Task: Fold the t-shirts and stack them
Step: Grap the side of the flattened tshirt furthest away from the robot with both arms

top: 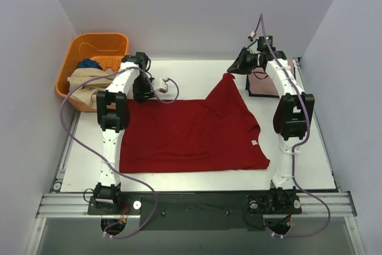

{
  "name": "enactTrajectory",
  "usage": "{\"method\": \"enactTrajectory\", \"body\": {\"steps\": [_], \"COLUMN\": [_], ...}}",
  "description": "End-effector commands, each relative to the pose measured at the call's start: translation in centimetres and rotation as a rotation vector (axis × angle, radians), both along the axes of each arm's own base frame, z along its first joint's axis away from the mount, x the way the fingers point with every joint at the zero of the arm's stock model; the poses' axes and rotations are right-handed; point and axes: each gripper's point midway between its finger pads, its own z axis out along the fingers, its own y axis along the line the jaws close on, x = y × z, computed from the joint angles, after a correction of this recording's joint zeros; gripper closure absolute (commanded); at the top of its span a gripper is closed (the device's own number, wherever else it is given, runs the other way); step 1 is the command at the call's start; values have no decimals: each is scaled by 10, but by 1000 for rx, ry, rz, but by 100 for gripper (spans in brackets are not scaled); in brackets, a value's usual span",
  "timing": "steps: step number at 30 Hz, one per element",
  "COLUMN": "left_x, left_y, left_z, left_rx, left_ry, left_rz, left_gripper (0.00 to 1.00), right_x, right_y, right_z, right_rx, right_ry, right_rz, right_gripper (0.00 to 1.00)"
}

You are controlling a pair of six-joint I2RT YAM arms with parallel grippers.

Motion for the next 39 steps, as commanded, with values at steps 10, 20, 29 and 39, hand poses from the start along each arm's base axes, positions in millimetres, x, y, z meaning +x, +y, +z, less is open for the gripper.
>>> {"method": "enactTrajectory", "body": {"steps": [10,20,29,39], "left_x": [-37,-8,-48,-146], "left_y": [14,-1,20,9], "left_z": [-1,28,74,80], "left_rx": [80,18,59,51], "left_ry": [136,-46,-186,-33], "left_rz": [-44,115,179,222], "left_gripper": [60,100,100,100], "right_x": [-11,-29,-111,-196], "right_y": [5,8,17,-6], "right_z": [24,37,33,-5], "right_rx": [-7,6,8,-99], "right_ry": [-69,-86,-44,110], "right_rz": [54,94,275,248], "right_gripper": [100,100,100,100]}}
